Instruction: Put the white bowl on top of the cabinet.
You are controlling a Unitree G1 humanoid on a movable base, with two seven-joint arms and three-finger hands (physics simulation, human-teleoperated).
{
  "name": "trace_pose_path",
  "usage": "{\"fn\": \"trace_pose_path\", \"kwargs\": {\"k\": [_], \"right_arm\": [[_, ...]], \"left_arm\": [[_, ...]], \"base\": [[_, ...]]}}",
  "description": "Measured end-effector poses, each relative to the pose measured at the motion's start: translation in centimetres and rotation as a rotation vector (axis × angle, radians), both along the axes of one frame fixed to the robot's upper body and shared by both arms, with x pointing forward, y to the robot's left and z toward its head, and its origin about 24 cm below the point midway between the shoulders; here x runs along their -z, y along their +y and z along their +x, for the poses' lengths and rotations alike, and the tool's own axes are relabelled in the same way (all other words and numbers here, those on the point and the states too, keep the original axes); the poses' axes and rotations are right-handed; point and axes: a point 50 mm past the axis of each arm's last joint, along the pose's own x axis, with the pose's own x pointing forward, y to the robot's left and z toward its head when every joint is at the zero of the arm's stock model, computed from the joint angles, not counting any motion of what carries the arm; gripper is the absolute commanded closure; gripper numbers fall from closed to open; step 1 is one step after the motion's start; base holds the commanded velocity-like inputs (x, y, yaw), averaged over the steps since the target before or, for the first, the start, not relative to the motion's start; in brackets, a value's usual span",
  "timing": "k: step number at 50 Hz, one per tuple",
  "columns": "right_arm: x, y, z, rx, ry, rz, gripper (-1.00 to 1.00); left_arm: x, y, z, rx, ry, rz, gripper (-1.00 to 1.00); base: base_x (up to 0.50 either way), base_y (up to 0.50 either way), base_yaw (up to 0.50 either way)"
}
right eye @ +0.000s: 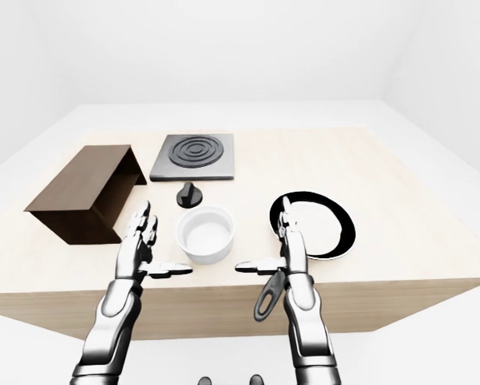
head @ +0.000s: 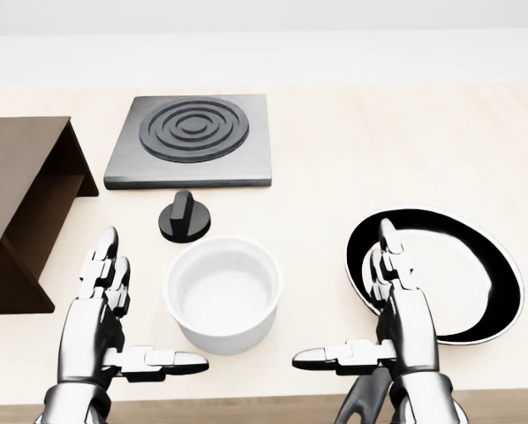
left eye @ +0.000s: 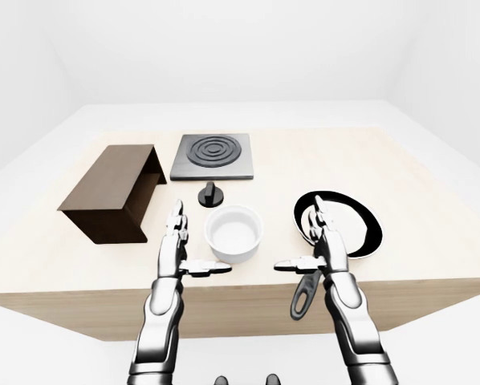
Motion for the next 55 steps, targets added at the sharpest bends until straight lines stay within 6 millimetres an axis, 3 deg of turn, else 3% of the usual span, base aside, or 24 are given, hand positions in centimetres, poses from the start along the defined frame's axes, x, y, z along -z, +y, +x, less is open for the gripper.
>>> {"fn": "trace_pose_path", "kwargs": {"k": [24, 55], "right_arm": [[-0.2, -0.65, 0.06, 0.022, -0.005, -0.028, -1.0], [-0.32, -0.58, -0.18, 0.023, -0.004, -0.031, -1.0]], "left_arm": [[-0.07, 0.66, 0.01, -0.004, -0.002, 0.003, -1.0], [-0.08, 0.68, 0.0, -0.003, -0.002, 0.005, -1.0]], "base": [[0.0, 0.0, 0.0], [0.0, 0.19, 0.0]]}}
